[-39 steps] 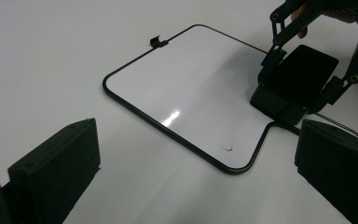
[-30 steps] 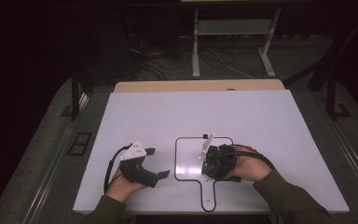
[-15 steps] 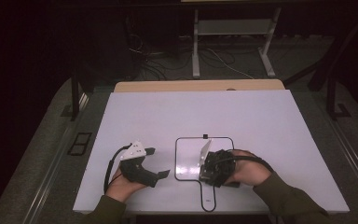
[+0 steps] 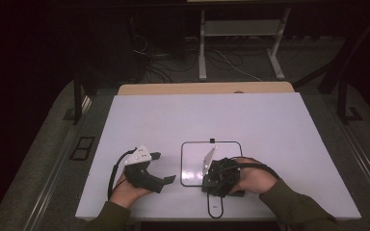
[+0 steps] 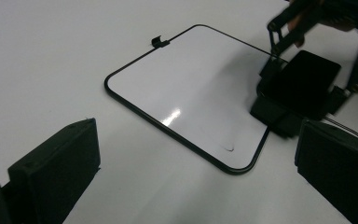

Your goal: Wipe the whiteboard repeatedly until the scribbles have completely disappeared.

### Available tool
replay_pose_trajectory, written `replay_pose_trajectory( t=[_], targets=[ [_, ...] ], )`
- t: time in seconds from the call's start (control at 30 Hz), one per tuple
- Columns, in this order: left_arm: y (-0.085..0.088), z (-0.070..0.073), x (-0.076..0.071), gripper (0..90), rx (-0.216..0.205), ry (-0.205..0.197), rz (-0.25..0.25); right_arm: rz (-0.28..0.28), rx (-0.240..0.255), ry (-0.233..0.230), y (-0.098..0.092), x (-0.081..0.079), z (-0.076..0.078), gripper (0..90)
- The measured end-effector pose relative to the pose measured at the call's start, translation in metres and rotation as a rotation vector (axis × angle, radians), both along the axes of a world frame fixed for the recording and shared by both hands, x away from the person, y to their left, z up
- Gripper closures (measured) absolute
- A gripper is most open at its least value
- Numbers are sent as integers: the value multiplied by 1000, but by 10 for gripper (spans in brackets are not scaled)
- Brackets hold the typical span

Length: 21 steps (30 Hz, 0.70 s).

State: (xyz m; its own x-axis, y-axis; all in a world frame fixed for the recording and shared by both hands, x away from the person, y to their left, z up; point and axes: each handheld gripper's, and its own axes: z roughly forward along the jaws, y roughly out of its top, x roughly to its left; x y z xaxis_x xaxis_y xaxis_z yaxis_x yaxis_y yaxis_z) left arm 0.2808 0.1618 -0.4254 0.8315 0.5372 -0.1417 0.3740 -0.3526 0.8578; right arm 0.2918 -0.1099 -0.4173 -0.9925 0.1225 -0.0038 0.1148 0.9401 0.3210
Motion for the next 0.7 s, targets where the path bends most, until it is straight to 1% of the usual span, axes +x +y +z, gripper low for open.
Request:
replay_pose_trajectory(
  t=[0.03, 0.07, 0.1, 0.13, 0.2, 0.23, 0.27, 0.3, 0.37, 0.4, 0.47, 0.5, 0.57, 0.7],
  targets=[
    [0, 0, 0, 0, 10, 0, -6, -2, -7, 2, 2, -2, 0, 390],
    [-1, 0, 0, 0, 3, 0, -3, -8, -5, 17, 2, 2, 0, 391],
    [-1, 0, -1, 0, 5, -2, -5, -24, -7, 9, 1, 6, 0, 391],
    [-1, 0, -1, 0, 0, -3, -2, -54, -12, -9, -1, 12, 0, 390],
    [0, 1, -1, 0, 0, -3, -3, -97, -20, -28, -4, 22, 0, 390],
    [0, 1, -1, 0, 3, -4, -4, -115, -22, -33, -7, 27, 0, 390],
    [0, 1, 0, 0, 2, -3, -3, -125, -18, -28, -8, 29, -1, 390],
    [0, 0, 0, 0, 2, -2, -3, -117, -20, -37, -8, 28, -1, 390],
    [0, 0, 0, 0, 4, -3, -5, -98, -23, -31, -6, 24, 0, 390],
    [0, 0, 0, 0, 8, -1, -6, -92, -23, -20, -5, 21, 0, 389],
    [0, 0, -1, 0, 2, -3, -5, -79, -17, -9, -4, 20, 0, 388],
    [0, 1, -1, 0, 2, -4, -4, -73, -16, -13, -4, 20, 0, 388],
    [0, 1, -1, 0, 3, -6, -5, -74, -14, -6, -4, 20, 1, 387],
    [0, 1, 0, 0, 4, -5, -5, -61, -27, -9, -3, 20, 2, 387]
  ],
)
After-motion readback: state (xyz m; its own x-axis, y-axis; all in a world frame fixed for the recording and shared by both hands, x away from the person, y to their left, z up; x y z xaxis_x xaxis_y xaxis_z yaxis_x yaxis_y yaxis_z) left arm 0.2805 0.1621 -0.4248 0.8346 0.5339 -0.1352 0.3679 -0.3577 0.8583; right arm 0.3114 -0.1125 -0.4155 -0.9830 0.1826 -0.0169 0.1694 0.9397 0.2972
